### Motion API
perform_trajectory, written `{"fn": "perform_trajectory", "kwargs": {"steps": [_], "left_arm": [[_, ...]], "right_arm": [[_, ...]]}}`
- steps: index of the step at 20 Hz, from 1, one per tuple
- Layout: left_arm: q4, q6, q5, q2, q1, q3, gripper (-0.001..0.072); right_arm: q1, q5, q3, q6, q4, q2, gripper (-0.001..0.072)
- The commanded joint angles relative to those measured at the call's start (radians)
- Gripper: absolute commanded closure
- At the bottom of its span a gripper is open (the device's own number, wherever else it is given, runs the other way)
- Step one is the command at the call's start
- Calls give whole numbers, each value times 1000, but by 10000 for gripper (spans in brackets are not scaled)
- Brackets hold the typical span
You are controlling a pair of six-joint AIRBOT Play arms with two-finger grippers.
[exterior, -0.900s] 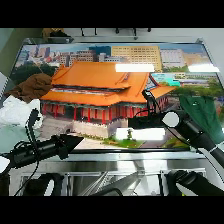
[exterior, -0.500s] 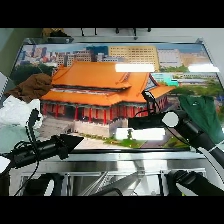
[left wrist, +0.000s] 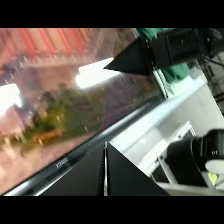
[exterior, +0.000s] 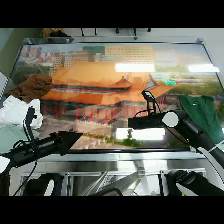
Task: Fold the shirts.
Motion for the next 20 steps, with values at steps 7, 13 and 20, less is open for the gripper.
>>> {"fn": "perform_trajectory", "kwargs": {"steps": [7, 13, 20], "left_arm": [[296, 94, 595, -412, 222, 286, 618], [296, 198, 394, -1201, 497, 845, 33], [561, 150, 203, -1572, 564, 1207, 33]], "right_arm": [[1, -111, 0, 0, 51, -25, 686], [0, -171, 0, 1, 50, -76, 107], [-2, -220, 0, 0, 48, -134, 107]]}}
